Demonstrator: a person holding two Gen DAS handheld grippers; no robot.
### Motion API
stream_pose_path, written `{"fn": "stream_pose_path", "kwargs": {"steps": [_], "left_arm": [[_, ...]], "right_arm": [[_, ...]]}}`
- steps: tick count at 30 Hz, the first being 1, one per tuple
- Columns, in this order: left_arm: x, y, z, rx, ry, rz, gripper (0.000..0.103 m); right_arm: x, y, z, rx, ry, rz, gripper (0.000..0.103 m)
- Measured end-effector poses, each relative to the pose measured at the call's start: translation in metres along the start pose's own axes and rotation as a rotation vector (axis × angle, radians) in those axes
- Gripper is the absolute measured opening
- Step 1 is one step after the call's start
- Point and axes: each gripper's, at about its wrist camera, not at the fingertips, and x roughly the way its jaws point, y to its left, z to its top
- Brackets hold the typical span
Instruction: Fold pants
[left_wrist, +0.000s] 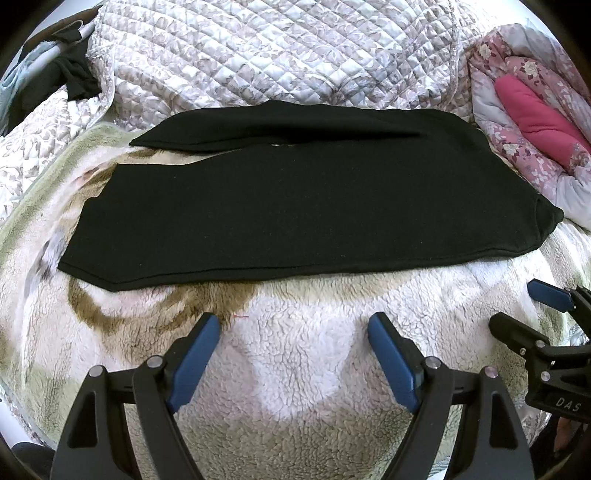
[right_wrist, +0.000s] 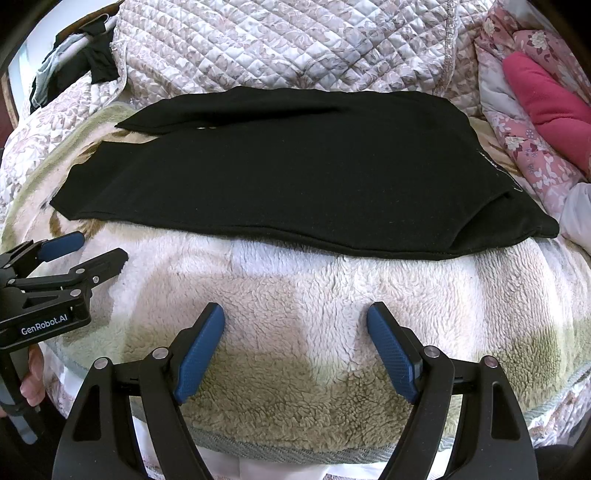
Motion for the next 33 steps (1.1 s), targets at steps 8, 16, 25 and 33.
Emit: {"fn": "stream_pose_path", "kwargs": {"steps": [8,16,25,33], "left_arm": [[0.0046,0.0020,0.0009,-0.001,0.006,-0.007,0.085],[0.0045,0.0023,0.0014,0.000,0.006,-0.007,0.085],[0.0043,0.0023,0.0018,0.000,0.007,-0.007,0.085],[0.0043,0.0026,0.0020,0.000,0.007,-0.007,0.085]], "right_arm": [[-0.0004,0.0004,0.0009,0.001,0.003,0.000,0.080],[-0.0003,0.0001,0.0011,-0.001,0.004,-0.001,0.080],[-0.0007,0.0001,0.0015,-0.002,0.006,-0.002,0.080],[-0.0009,0.0004,0.0018,-0.003,0.007,-0.003,0.080]]}}
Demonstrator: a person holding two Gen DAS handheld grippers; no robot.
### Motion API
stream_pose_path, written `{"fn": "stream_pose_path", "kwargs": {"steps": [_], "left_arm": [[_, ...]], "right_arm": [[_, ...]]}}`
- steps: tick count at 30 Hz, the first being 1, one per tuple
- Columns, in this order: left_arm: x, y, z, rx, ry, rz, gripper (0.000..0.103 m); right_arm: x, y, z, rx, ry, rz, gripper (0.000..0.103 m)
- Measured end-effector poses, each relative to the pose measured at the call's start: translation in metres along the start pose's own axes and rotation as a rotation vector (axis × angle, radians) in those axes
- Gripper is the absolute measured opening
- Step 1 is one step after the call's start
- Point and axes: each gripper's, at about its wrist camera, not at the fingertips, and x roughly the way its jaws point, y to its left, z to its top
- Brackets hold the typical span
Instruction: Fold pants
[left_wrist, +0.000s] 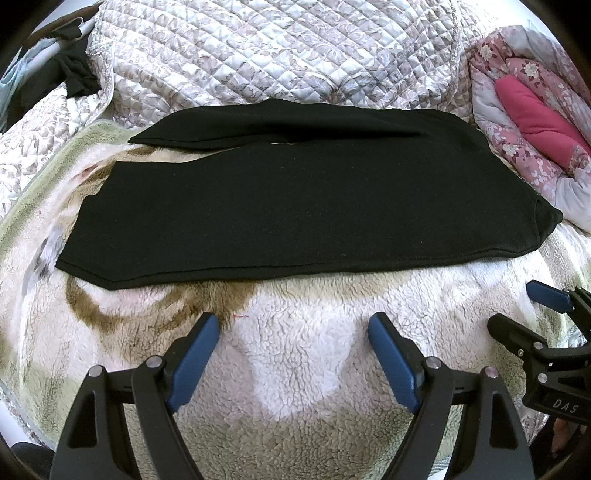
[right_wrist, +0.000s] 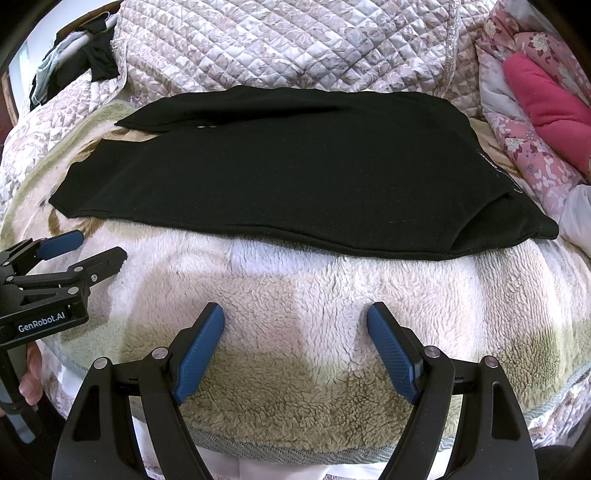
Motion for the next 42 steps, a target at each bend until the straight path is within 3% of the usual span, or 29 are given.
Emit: {"fn": "stream_pose_path", "kwargs": {"steps": [42], "left_arm": [[0.0001,-0.0006,0.0001,0.001,-0.002,0.000,0.085]], "right_arm": [[0.0019,-0.0001,0.0005,-0.020,0.021,-0.005,0.080]]}}
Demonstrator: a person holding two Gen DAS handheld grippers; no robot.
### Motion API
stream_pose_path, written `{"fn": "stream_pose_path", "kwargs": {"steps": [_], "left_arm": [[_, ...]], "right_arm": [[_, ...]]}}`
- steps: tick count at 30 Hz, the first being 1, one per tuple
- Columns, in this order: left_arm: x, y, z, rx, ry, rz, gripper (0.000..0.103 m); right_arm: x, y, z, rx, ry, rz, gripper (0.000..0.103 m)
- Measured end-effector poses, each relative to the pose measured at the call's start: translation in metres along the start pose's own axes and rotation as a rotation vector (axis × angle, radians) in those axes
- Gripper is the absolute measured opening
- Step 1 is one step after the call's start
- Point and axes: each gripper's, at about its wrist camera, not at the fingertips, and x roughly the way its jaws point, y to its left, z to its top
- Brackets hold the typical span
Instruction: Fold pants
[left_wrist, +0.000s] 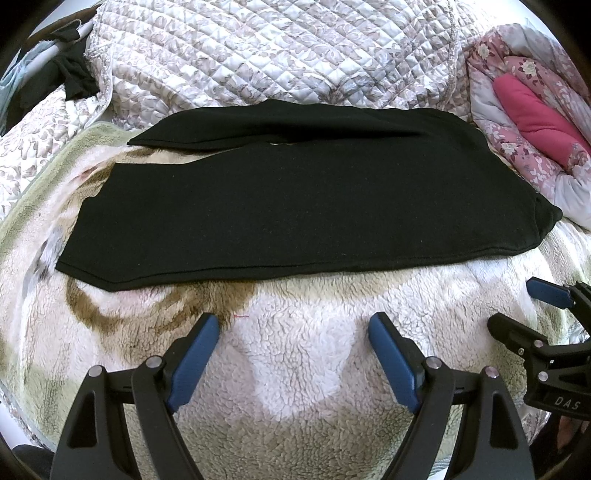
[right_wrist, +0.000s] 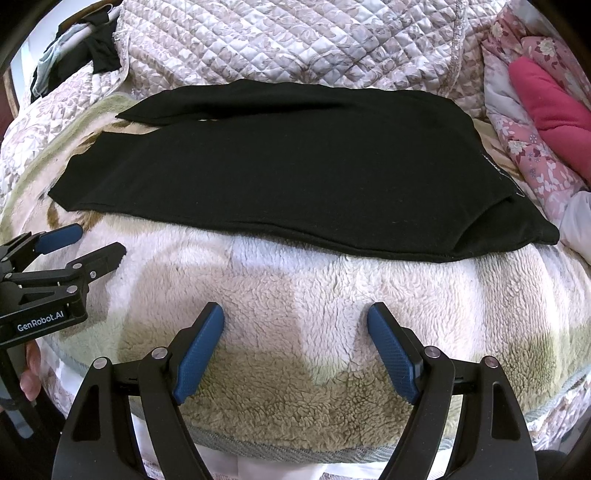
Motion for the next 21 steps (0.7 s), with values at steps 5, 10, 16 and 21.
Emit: {"fn": "stream_pose_path", "kwargs": {"steps": [5,10,16,21], "left_arm": [[-0.0009,-0.0020,-0.0002,0.005,-0.001,0.002,0.085],[-0.0009,-0.0026,-0.0002,0.007,-0.001,0.003,0.085],[-0.0006,-0.0038,-0.0006,0.011,-0.002,0.004,0.086],[-0.0007,-0.0045,-0.0010,0.010,-0.004,0.003,0.086]], "right_arm": [[-0.0008,0.0009,0.0002,-0.006,0.010,0.001,0.080],[-0.0016,0.0013,0.0005,-0.014,0.020,0.007,0.080],[-0.0021,0.0008,0.0010,-0.021,0.015,0.013,0.080],[-0.0028,-0.0001,0.0015,-0.018,0.016,0.018,0.080]]}}
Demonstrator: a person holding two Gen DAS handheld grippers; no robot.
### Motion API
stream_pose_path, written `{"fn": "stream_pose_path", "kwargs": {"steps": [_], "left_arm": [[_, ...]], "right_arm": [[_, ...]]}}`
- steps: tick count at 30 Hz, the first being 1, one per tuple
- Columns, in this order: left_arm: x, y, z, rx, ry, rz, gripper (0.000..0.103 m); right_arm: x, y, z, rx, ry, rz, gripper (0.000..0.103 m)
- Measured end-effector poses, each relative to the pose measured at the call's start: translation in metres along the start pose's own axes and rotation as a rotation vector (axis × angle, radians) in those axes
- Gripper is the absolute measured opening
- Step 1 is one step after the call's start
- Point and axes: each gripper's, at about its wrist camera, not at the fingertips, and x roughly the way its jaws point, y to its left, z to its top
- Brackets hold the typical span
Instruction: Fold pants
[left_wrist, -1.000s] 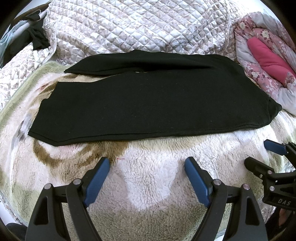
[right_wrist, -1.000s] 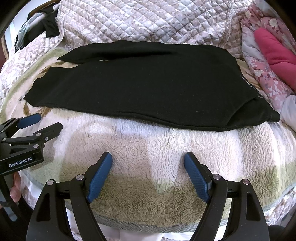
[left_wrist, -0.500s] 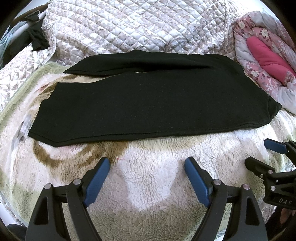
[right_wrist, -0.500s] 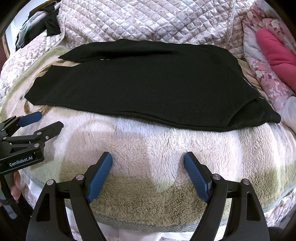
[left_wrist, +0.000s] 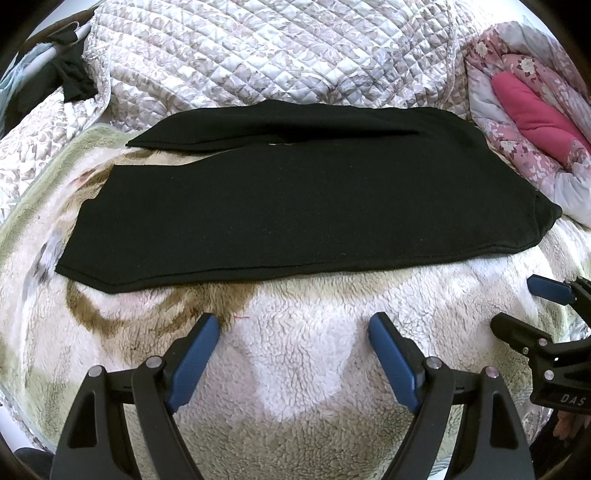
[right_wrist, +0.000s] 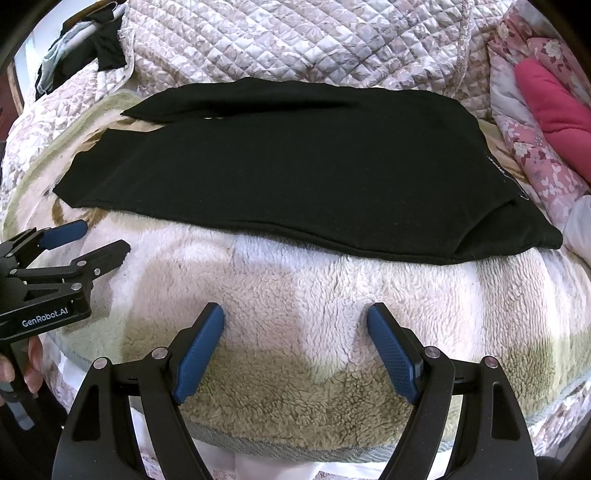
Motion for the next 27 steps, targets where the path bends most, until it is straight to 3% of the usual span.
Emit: {"fn": "stream_pose_path", "kwargs": {"steps": [14,19,27], "left_arm": [[-0.008,0.012,0.004,-0.046,-0.013,-0.054,0.082],[-0.013,0.035,0.006,-0.135,-0.034,-0.077,0.082],[-0.004,0.097,0.004,-0.357,-0.032,-0.077,0.082]], "right_arm": [[-0.016,-0.023,0.010,0.101,-0.027,0.021,0.080],[-0.020,-0.053,0.012,0.194,-0.049,0.012,0.080],[-0.013,-0.105,0.008,0.405,-0.047,0.044,0.080]]}}
